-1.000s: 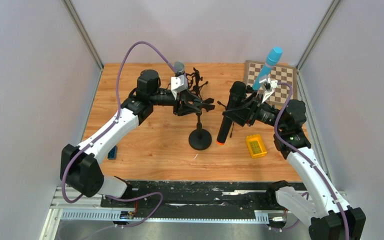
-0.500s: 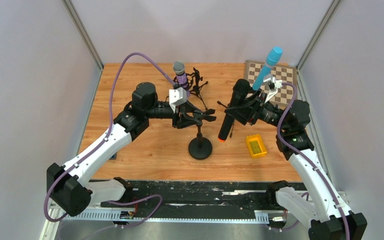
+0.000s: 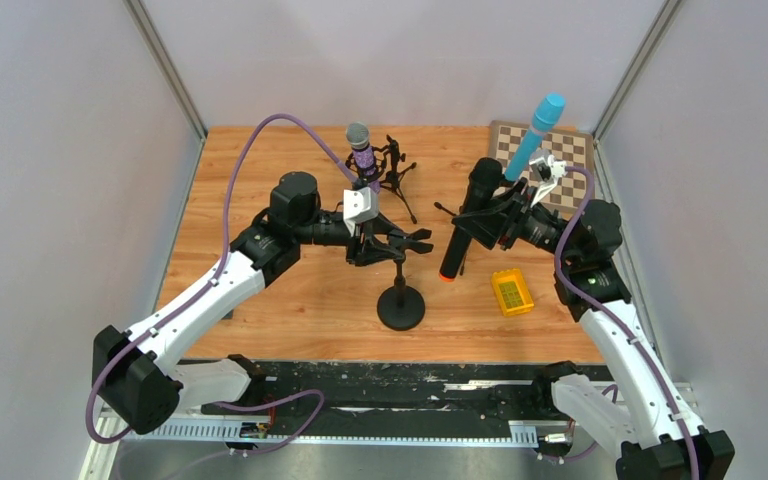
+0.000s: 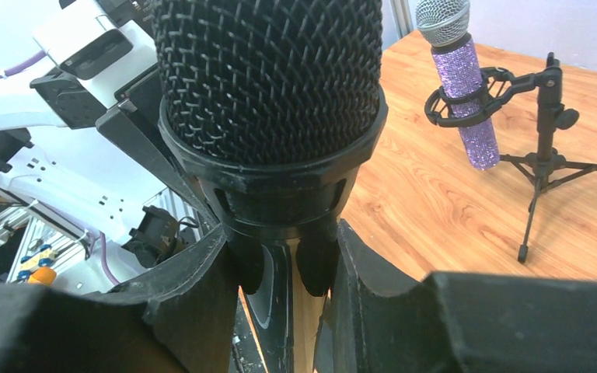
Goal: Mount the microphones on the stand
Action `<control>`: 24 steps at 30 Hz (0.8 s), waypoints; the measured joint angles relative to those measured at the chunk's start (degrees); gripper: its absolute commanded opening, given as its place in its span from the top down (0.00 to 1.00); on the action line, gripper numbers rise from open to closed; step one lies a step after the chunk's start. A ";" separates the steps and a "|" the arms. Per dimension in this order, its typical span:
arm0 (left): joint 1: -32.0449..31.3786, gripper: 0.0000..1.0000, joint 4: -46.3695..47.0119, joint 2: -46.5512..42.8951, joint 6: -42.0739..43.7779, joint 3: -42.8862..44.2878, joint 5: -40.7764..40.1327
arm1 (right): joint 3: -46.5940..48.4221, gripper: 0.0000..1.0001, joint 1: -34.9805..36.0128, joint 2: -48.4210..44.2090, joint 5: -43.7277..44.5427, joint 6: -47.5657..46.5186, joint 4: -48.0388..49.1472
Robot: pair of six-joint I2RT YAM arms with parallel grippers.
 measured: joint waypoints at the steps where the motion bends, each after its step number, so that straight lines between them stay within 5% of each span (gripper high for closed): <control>1: 0.00 0.45 0.00 0.00 0.09 0.00 0.07 | 0.04 1.00 -0.04 -0.22 0.26 -0.33 -0.37; 5: 0.00 0.18 0.11 0.07 1.03 -0.04 0.22 | 0.74 1.00 -0.13 -0.70 0.94 -1.33 -0.90; 9: 0.00 0.02 1.49 0.55 1.75 -0.31 0.17 | 1.16 1.00 -0.13 -1.01 1.09 -1.88 -0.92; 24: -0.07 0.01 5.11 0.79 1.97 -0.76 1.60 | 1.16 1.00 -0.13 -1.05 1.46 -2.36 -1.01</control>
